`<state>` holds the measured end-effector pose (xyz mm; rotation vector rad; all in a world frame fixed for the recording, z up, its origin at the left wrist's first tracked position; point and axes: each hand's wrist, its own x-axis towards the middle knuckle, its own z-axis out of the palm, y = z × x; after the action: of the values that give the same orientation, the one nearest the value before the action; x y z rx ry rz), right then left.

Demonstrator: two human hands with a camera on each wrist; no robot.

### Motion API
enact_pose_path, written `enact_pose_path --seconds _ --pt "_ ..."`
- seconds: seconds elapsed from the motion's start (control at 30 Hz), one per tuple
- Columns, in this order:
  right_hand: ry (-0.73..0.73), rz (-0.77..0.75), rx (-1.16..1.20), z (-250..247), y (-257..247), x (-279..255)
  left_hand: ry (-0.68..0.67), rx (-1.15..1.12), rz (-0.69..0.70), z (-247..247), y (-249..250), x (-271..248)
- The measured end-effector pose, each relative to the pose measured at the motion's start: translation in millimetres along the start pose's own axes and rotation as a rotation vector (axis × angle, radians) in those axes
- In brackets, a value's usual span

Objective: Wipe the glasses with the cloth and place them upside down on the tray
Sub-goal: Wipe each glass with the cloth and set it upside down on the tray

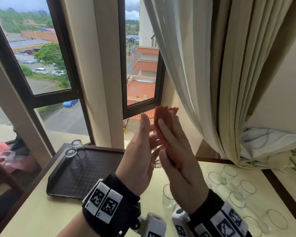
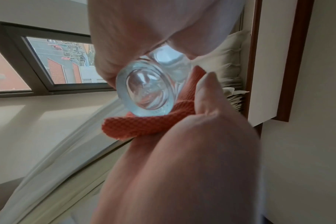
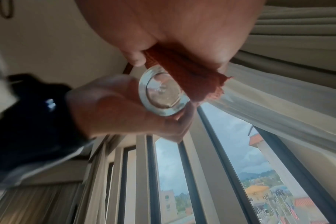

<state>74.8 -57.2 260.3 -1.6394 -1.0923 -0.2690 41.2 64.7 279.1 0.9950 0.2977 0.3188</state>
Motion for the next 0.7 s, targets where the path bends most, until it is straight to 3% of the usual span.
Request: enact_pose_path --seconds 0.17,0.27,0.4,0.47,0.57,0.7 --pt "-0.167 -0.150 -0.235 5.9 15.1 -31.5 -0.011 0.008 -0.006 -18.4 10.9 5.5" --pt "-0.109 -0.067 -0.182 4.7 27.2 -35.1 0.003 0.027 0.016 -22.1 13.7 7.6" --pt "0.026 0.157 0.076 4.6 24.2 1.2 -0.022 -0.026 0.019 -14.9 9.8 8.5" --pt "0.046 0.087 0.028 5.6 14.9 13.0 -0.042 -0.026 0.031 -13.6 8.2 10.2" --pt "-0.043 -0.095 -0.159 10.4 8.6 3.9 -0.062 -0.003 0.036 -14.5 17.2 9.8" --pt "-0.127 -0.116 -0.244 13.1 26.4 -27.5 -0.021 0.048 0.037 -27.2 26.2 17.4"
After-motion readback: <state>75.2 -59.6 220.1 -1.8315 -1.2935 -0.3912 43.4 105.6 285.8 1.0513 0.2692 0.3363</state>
